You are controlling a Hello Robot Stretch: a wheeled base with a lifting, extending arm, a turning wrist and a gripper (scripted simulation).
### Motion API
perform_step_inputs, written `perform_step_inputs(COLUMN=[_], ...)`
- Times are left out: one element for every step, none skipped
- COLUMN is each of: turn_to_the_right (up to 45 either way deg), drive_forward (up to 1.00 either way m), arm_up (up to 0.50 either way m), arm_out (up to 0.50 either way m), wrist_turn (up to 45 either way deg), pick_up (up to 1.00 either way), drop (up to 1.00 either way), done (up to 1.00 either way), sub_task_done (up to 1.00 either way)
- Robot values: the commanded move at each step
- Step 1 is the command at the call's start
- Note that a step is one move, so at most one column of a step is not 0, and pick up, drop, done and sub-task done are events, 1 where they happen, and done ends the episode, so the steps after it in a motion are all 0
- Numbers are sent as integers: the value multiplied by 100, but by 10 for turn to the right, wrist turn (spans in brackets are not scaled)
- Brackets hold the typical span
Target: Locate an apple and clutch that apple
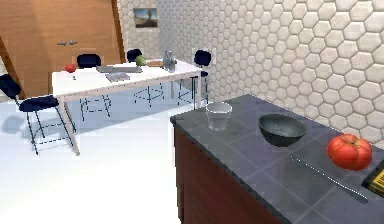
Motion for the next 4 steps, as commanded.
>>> perform_step_inputs(turn_to_the_right=[0, 0, 0, 0], drive_forward=[0, 0, 0, 0], arm_up=[0, 0, 0, 0], arm_out=[22, 0, 0, 0], wrist_turn=[0, 450, 450, 450], pick_up=[0, 0, 0, 0], drop=[0, 0, 0, 0], done=[0, 0, 0, 0], sub_task_done=[0, 0, 0, 0])
